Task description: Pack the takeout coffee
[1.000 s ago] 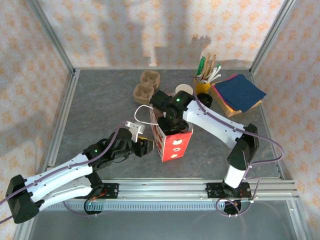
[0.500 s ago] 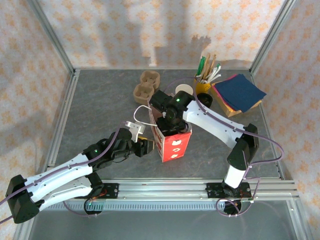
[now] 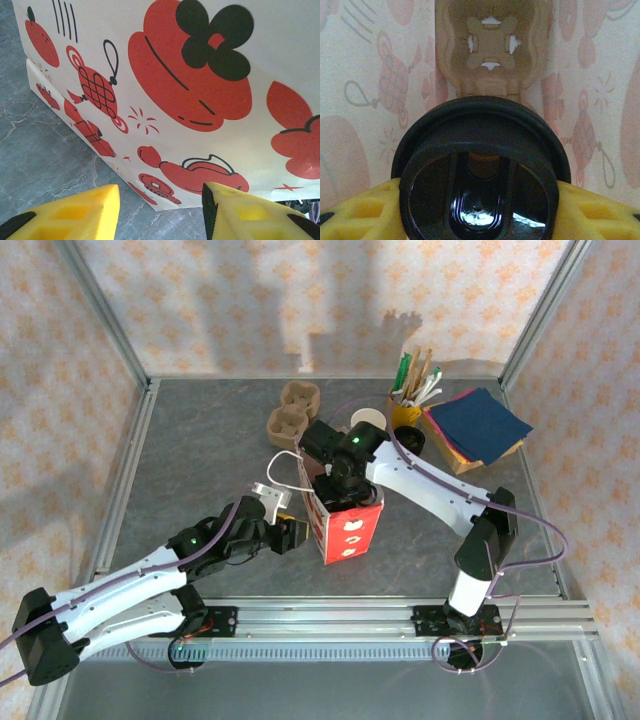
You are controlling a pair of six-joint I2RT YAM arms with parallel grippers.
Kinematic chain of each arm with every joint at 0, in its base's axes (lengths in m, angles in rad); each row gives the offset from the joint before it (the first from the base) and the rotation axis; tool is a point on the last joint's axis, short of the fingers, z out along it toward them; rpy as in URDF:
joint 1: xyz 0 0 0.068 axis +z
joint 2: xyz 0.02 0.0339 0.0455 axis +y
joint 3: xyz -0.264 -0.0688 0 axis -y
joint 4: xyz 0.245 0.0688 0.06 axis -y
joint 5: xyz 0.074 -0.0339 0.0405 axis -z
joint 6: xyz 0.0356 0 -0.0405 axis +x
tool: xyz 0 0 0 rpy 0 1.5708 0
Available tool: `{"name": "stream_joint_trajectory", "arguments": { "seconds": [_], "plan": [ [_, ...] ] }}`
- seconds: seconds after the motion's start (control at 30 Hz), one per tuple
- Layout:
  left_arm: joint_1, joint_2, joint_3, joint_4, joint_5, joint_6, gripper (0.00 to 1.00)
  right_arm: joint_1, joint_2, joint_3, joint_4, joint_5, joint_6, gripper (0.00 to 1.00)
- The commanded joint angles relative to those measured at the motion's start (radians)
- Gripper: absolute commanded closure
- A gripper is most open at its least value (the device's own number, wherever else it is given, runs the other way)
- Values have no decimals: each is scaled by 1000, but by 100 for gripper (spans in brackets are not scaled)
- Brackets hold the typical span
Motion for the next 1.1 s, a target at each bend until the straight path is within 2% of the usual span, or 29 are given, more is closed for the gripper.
{"name": "stream_joint_trajectory", "arguments": {
  "seconds": [0.0,1.07],
  "plan": [
    [-2,-5,34,3,-37,29,51,-1,-33,16,-16,19,-13,57],
    [-2,-15,11,11,-48,17,51,8,-81,-37,-25,-6,15,60]
  ]
}}
